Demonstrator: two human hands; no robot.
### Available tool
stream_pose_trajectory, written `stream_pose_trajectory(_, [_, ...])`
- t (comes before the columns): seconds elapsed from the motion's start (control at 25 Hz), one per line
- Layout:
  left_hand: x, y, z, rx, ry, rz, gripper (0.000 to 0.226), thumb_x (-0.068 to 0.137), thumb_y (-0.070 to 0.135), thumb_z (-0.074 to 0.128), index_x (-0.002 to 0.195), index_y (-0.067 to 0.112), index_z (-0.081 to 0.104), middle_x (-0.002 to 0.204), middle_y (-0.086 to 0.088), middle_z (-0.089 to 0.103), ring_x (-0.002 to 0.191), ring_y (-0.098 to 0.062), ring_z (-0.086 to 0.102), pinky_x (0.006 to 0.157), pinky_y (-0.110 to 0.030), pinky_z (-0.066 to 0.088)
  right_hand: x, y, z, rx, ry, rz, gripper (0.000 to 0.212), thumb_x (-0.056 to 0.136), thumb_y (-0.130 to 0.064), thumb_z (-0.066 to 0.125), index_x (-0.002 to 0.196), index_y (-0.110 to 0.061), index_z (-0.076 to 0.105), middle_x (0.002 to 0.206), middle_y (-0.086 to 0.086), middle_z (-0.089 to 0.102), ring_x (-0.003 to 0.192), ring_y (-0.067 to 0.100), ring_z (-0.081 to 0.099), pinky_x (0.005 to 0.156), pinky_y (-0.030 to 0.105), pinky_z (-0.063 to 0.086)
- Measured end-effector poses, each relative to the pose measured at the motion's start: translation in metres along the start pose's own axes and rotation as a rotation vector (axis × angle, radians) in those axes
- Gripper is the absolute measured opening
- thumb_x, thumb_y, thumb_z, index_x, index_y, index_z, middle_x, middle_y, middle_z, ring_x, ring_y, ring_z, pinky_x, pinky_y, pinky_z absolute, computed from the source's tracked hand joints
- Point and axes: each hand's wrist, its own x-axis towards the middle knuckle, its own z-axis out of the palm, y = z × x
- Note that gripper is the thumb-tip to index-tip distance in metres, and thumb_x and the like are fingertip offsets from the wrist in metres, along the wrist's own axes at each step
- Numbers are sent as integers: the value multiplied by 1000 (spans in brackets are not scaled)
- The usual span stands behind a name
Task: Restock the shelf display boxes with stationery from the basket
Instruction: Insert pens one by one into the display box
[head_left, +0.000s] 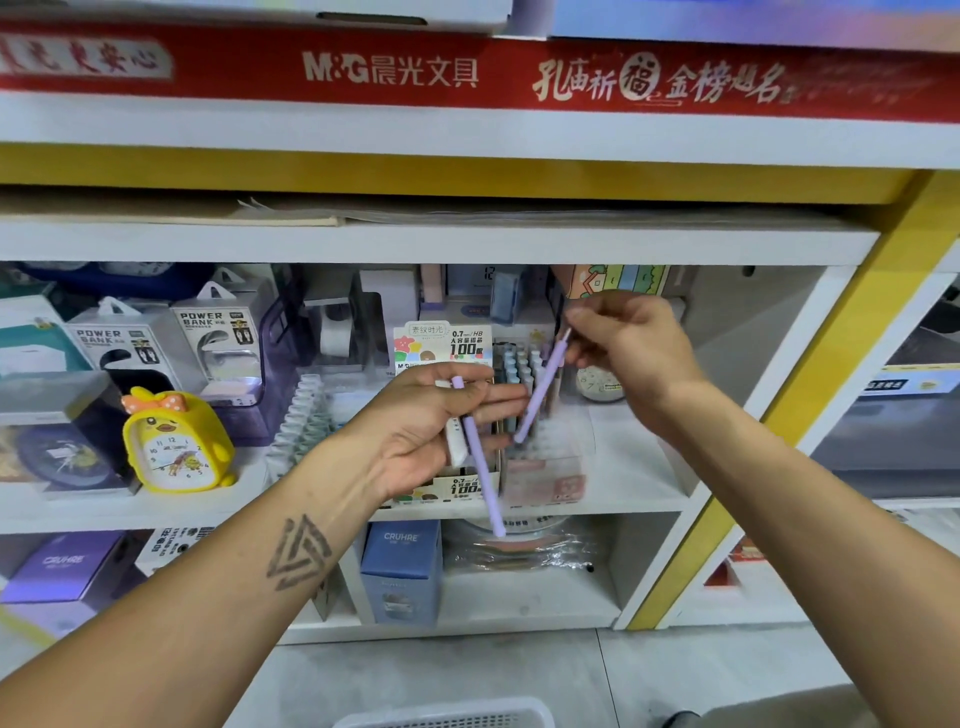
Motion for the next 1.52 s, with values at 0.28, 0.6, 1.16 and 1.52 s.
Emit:
stream_pose_trajectory(0.28, [5,-3,5,23,156,-28,27,93,-12,44,114,-11,61,77,-18,59,52,-16,46,48,-25,43,3,27,-6,-811,24,-311,14,100,-23,59,112,-16,57,89,9,71,87,27,69,75,35,55])
stream_pose_trajectory(0.6, [3,0,-2,2,119,-17,42,85,-19,38,119,-9,59,93,-25,69,77,-26,62,70,-36,57,2,49,-7,-832,-40,-409,13,100,-17,56,94,-19,46,80,8,68,77,28,66,67,49,55])
stream_pose_trajectory(1.16, [-7,0,1,-16,-17,52,36,91,-13,53,126,-6,57,111,-34,67,102,-41,69,85,-37,59,4,42,10,-975,-28,-326,26,99,-27,59,120,-17,70,99,2,60,86,18,57,75,31,48])
stream_pose_trajectory(1.52, [-4,-3,10,-37,-90,48,35,94,-10,50,128,-4,53,116,-34,65,108,-44,66,95,-51,53,-13,5,25,-16,-225,105,13,92,-14,70,90,-2,73,80,9,74,69,17,69,66,29,57])
